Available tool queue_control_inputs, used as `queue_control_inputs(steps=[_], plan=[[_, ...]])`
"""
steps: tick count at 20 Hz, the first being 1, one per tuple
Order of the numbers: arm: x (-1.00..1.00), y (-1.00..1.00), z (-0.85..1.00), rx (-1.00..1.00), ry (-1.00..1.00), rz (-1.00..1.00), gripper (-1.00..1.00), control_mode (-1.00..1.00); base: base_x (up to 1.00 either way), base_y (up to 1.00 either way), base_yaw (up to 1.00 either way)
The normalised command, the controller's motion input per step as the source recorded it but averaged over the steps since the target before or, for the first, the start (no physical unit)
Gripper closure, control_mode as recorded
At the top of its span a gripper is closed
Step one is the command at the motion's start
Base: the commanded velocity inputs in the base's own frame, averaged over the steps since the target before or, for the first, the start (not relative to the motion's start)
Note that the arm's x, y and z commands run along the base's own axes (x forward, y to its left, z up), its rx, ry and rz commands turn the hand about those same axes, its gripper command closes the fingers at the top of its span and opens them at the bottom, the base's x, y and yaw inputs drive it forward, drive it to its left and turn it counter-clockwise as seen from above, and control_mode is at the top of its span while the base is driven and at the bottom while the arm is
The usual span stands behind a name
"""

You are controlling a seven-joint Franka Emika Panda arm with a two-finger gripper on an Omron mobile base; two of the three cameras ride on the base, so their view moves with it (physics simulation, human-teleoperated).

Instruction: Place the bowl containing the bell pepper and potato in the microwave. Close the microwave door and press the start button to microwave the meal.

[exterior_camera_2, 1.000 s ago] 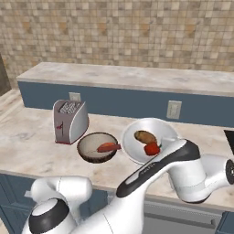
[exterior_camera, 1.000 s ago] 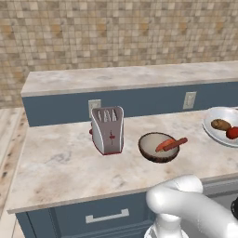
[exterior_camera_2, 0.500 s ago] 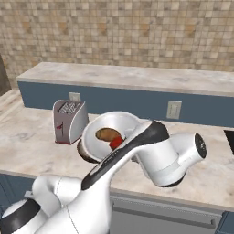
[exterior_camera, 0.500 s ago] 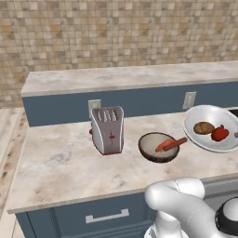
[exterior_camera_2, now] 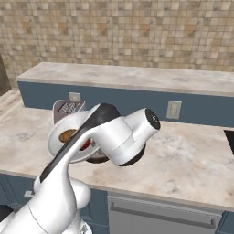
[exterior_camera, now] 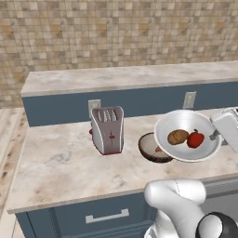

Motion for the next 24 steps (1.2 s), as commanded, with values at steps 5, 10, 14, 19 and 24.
queue_control_inputs(steps=[5,10,14,19,24], plan=[[-0.2,0.92,0.0,-0.08,-0.02,0.05,1.0,-1.0,0.0,0.0,0.0],[-0.01,0.46,0.11,-0.01,0.0,-0.01,1.0,-1.0,0.0,0.0,0.0],[0.0,0.2,0.23,0.0,0.0,-0.1,1.0,-1.0,0.0,0.0,0.0],[0.0,0.16,0.03,0.0,0.0,-0.08,1.0,-1.0,0.0,0.0,0.0],[-0.04,-0.17,0.01,0.07,0.0,0.0,1.0,-1.0,0.0,0.0,0.0]])
